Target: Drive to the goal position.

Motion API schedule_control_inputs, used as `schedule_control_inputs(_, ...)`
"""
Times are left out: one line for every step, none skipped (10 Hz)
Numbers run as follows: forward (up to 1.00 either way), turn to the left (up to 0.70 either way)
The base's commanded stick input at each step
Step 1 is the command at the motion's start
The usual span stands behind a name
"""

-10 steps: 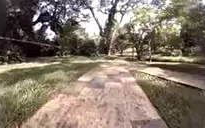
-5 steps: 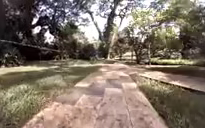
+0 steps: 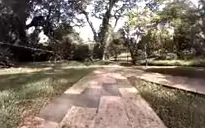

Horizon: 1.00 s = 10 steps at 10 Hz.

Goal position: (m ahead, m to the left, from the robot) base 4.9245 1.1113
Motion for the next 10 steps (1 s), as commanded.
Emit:
schedule_control_inputs(0.70, 0.00)
schedule_control_inputs(0.70, -0.09)
schedule_control_inputs(0.70, -0.24)
schedule_control_inputs(0.70, -0.27)
schedule_control_inputs(0.70, 0.00)
schedule_control_inputs(0.70, 0.00)
schedule_control_inputs(0.70, 0.00)
schedule_control_inputs(0.70, 0.00)
schedule_control_inputs(0.70, 0.00)
schedule_control_inputs(0.70, 0.00)
